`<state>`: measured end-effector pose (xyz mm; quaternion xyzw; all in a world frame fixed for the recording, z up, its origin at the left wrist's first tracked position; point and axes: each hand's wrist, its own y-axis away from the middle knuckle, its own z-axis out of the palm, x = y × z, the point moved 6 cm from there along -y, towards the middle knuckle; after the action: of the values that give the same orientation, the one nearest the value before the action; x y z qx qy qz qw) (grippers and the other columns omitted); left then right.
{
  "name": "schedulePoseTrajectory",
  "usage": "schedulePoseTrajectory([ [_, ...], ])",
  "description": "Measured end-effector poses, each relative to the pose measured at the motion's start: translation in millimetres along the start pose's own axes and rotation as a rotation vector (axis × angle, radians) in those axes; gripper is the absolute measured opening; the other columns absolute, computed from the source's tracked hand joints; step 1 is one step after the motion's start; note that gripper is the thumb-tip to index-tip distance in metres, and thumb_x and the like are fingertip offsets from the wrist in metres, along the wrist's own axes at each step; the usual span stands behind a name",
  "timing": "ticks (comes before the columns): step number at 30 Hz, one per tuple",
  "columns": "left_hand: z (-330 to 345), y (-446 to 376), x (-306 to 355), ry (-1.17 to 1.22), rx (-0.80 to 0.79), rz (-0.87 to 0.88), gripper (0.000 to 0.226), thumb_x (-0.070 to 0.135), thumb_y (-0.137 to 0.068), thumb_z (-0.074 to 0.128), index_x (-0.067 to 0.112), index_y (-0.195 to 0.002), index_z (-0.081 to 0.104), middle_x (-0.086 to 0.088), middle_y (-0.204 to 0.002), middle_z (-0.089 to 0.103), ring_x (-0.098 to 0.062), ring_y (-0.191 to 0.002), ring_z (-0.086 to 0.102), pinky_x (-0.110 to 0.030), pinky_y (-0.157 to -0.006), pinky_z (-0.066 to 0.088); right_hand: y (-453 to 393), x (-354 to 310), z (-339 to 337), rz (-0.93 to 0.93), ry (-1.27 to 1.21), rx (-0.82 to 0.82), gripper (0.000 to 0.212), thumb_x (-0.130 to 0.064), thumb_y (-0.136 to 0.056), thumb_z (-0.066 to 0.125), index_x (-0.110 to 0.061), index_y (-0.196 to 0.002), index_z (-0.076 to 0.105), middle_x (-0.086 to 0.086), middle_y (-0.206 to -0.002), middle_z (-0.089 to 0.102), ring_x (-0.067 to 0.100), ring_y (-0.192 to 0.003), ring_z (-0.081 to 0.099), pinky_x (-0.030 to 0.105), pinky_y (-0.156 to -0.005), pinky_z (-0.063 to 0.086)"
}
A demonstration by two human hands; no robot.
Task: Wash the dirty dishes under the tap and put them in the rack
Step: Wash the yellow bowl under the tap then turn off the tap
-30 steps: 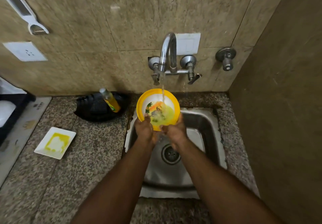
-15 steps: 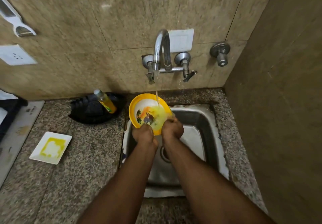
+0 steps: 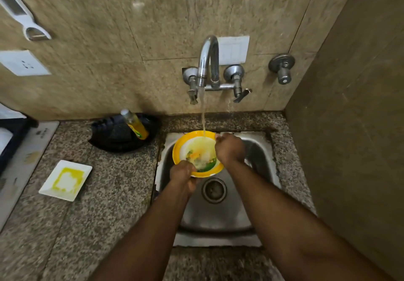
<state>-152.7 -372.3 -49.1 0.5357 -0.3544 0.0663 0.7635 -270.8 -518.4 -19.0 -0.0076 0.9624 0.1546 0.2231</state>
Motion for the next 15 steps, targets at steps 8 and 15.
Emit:
schedulePoseTrajectory([
  [8, 2.7, -23.5, 0.1, -0.159, 0.050, 0.099, 0.039, 0.048, -0.097, 0.065, 0.010, -0.099, 0.071, -0.016, -0.106, 0.074, -0.039, -0.097, 0.073, -0.062, -0.089, 0.059, 67.7, -5.3, 29.3, -0.580, 0.581, -0.110, 0.071, -0.038, -0.098, 0.038, -0.006, -0.159, 0.021, 0.022, -0.168, 0.004, 0.039, -0.155, -0.008, 0.061, -0.122, -0.003],
  [15, 22.6, -12.0, -13.2, -0.159, -0.062, 0.127, 0.062, 0.066, -0.097, 0.052, 0.008, -0.112, 0.070, -0.015, -0.110, 0.076, -0.032, -0.094, 0.076, -0.051, -0.085, 0.063, 57.1, -10.6, 34.8, -0.457, 0.474, -0.318, 0.072, -0.046, -0.102, 0.034, -0.003, -0.158, 0.024, 0.021, -0.166, 0.017, 0.036, -0.156, 0.000, 0.052, -0.125, 0.004],
])
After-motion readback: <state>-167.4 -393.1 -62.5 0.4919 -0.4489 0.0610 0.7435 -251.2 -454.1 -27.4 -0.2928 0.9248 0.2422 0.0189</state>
